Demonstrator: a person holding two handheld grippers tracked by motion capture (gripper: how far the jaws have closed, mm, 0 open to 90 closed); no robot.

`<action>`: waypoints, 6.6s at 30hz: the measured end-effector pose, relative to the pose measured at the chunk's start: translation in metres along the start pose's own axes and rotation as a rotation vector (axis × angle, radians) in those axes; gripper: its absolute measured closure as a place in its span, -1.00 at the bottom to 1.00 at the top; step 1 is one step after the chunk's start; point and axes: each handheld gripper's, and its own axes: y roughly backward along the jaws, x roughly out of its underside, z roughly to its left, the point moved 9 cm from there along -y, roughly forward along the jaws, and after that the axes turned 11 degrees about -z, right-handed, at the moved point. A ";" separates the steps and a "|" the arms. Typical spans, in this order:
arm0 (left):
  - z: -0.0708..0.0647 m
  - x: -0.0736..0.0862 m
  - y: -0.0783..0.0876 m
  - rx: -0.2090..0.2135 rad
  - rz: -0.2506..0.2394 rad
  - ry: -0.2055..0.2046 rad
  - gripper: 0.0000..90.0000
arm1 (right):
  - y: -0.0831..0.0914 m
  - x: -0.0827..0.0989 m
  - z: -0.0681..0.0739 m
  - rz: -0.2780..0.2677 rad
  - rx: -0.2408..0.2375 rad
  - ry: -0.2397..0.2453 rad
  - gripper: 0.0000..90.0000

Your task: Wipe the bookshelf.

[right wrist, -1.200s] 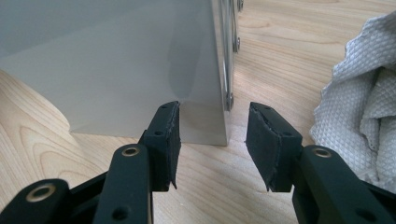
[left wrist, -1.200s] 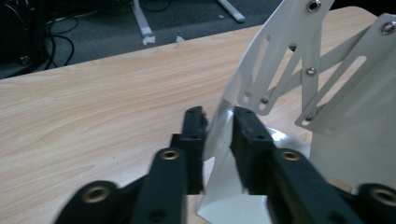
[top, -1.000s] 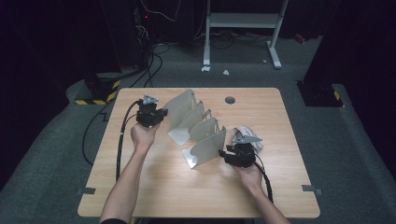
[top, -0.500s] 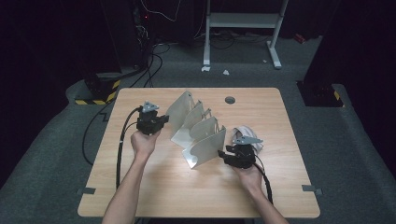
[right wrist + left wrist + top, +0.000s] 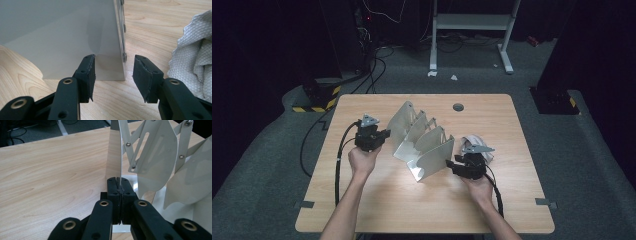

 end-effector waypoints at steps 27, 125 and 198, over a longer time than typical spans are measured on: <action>0.003 0.026 -0.012 -0.030 0.032 0.032 0.41 | 0.022 0.017 0.026 -0.019 -0.050 0.045 0.44; -0.009 0.034 -0.016 -0.082 0.044 0.060 0.79 | 0.001 0.011 0.055 0.002 0.002 0.047 -0.02; -0.002 0.062 -0.015 -0.202 0.024 0.174 0.37 | -0.021 -0.019 -0.046 -0.004 0.228 0.046 0.54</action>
